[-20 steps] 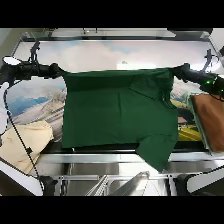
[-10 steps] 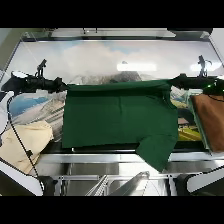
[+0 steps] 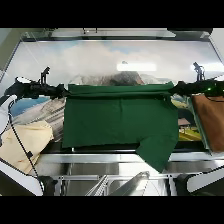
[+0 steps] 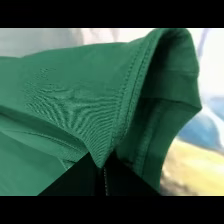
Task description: Fold the shirts.
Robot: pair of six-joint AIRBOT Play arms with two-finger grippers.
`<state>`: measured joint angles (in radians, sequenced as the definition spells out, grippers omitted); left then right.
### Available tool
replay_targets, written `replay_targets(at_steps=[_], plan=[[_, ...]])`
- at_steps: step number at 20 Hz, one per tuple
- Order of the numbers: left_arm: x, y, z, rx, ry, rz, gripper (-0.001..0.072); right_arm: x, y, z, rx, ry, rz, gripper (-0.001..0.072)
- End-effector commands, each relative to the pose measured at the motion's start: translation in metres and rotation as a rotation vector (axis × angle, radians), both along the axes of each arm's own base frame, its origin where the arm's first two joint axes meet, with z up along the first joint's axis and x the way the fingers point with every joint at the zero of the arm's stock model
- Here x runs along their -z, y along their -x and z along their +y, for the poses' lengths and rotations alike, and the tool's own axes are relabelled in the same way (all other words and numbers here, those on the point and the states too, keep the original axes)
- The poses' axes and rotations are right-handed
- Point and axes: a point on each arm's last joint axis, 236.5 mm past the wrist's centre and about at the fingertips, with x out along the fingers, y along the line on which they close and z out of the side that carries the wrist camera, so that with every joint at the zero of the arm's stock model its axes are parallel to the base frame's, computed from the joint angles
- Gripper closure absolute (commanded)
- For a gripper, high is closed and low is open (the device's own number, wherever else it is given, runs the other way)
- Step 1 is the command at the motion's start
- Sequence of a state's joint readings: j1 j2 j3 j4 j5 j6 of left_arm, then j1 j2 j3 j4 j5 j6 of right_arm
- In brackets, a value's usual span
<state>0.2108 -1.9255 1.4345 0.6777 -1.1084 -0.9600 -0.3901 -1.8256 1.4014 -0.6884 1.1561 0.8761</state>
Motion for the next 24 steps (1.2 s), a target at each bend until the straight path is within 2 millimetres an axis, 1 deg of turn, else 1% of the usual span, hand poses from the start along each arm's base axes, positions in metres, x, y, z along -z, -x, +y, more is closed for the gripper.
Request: replay_targets(at_steps=[1, 5, 10, 12, 13, 14, 15, 16, 18, 19, 20, 22, 23, 24], plan=[[-0.003, 0.011, -0.006, 0.037, 0.023, 0.029, 0.0687, 0.005, 0.002, -0.005, 0.003, 0.028, 0.016, 0.0696], [-0.016, 0.011, -0.007, 0.040, 0.024, 0.013, 0.0687, 0.006, -0.006, -0.010, 0.030, 0.052, -0.006, 0.0696], [-0.018, 0.019, -0.012, 0.060, 0.043, 0.042, 0.0694, 0.008, -0.009, -0.010, 0.037, 0.064, -0.014, 0.0696], [-0.017, 0.018, -0.012, 0.058, 0.043, 0.041, 0.0695, 0.009, -0.009, -0.011, 0.034, 0.071, -0.012, 0.0695], [-0.017, 0.020, -0.012, 0.064, 0.043, 0.046, 0.0679, 0.011, -0.007, -0.012, 0.031, 0.079, -0.006, 0.0694], [-0.018, 0.024, -0.014, 0.079, 0.048, 0.056, 0.0483, 0.013, -0.005, -0.014, 0.033, 0.086, 0.007, 0.0636], [-0.019, 0.027, -0.014, 0.084, 0.058, 0.067, 0.0239, 0.015, -0.003, -0.016, 0.036, 0.095, 0.019, 0.0367], [-0.021, 0.028, -0.011, 0.074, 0.063, 0.075, 0.0000, 0.016, 0.001, -0.018, 0.030, 0.104, 0.037, 0.0221], [-0.032, 0.025, 0.004, 0.022, 0.080, 0.097, -0.0009, 0.015, 0.014, -0.030, 0.047, 0.129, 0.094, 0.0228], [-0.041, 0.024, 0.013, 0.001, 0.094, 0.107, 0.0008, 0.009, 0.019, -0.036, 0.062, 0.122, 0.110, 0.0227], [-0.053, 0.024, 0.023, -0.018, 0.109, 0.117, 0.0010, -0.002, 0.024, -0.039, 0.066, 0.106, 0.109, 0.0228], [-0.070, 0.034, 0.033, -0.031, 0.133, 0.142, 0.0010, -0.027, 0.035, -0.048, 0.071, 0.092, 0.104, 0.0234], [-0.074, 0.044, 0.034, -0.029, 0.143, 0.157, 0.0011, -0.040, 0.042, -0.051, 0.068, 0.088, 0.098, 0.0338], [-0.075, 0.057, 0.032, -0.027, 0.154, 0.181, 0.0011, -0.053, 0.051, -0.053, 0.058, 0.080, 0.099, 0.0497]])
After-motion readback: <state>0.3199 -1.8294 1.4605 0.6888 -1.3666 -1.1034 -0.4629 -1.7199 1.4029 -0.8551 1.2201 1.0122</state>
